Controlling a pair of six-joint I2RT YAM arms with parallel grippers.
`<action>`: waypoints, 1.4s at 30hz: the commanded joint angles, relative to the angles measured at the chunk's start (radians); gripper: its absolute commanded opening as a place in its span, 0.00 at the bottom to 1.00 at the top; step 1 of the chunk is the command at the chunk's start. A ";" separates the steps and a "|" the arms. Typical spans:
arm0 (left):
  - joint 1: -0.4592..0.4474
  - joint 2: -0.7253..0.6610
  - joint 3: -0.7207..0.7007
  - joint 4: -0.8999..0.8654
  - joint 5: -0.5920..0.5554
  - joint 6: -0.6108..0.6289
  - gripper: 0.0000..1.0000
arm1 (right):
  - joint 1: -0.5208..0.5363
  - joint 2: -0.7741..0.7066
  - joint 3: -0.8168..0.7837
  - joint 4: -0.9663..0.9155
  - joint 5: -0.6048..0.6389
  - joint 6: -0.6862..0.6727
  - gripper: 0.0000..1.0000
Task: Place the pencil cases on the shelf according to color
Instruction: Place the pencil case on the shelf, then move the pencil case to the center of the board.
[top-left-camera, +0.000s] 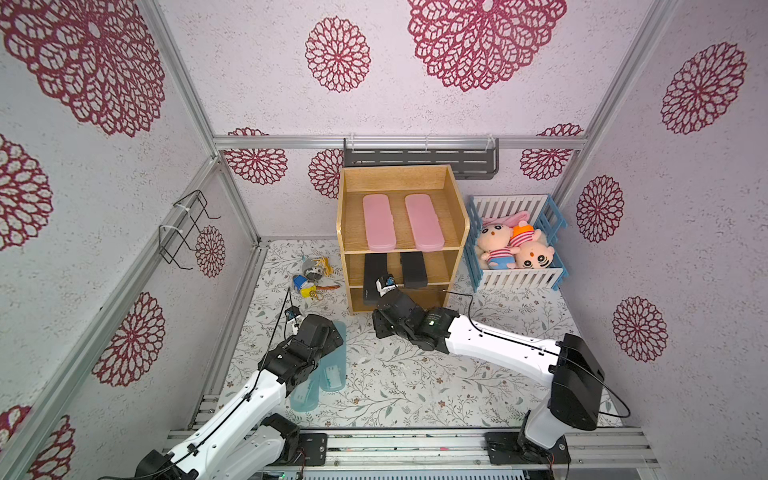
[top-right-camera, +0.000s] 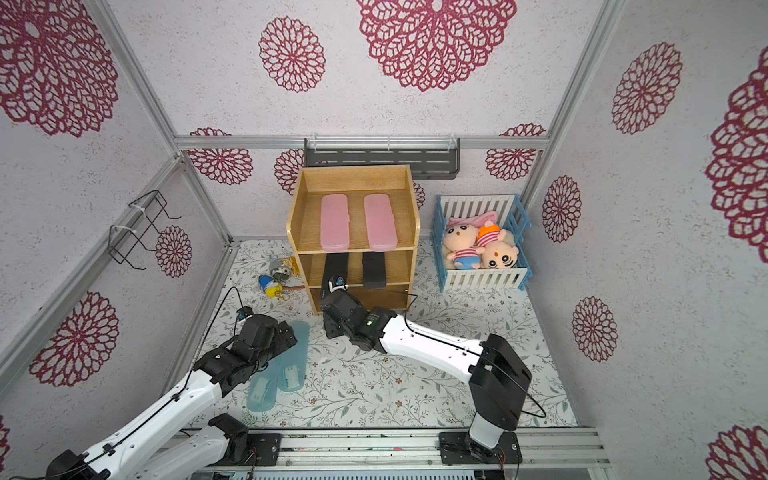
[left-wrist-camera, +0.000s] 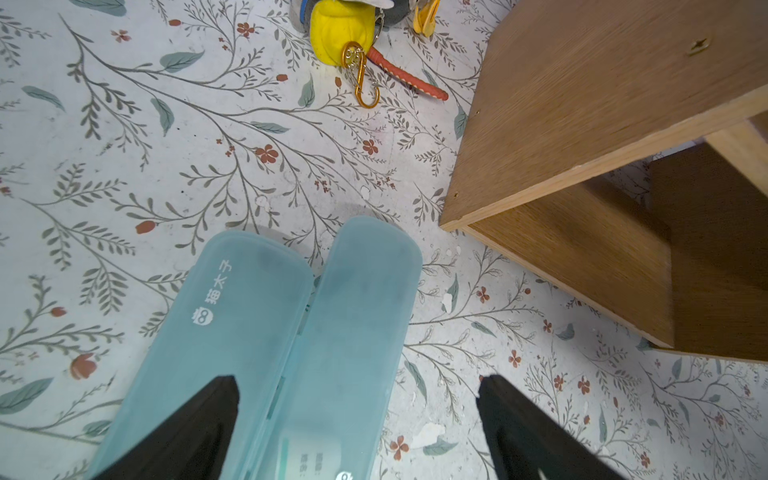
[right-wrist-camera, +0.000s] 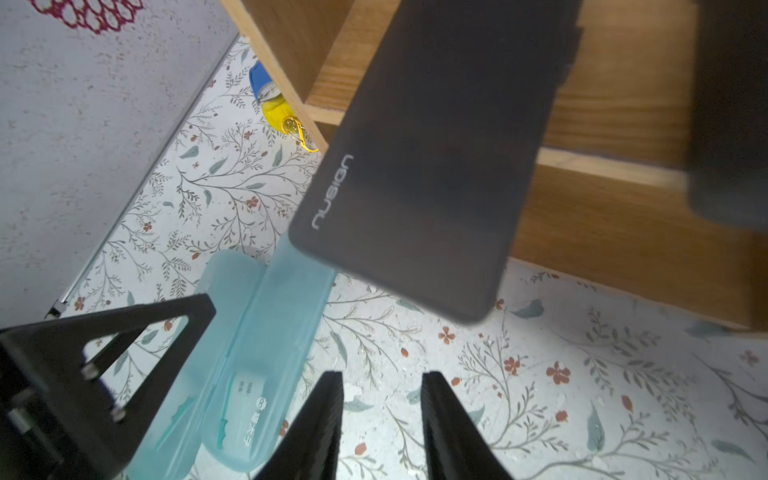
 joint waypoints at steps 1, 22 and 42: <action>0.008 0.017 0.000 0.040 0.014 0.000 0.97 | -0.061 0.034 0.068 0.052 -0.001 -0.052 0.37; 0.006 0.104 -0.049 0.075 0.090 -0.043 0.97 | -0.022 -0.143 -0.128 0.152 -0.028 -0.050 0.49; -0.038 0.208 -0.037 0.136 0.108 -0.017 0.97 | 0.131 -0.265 -0.349 0.172 0.089 0.036 0.84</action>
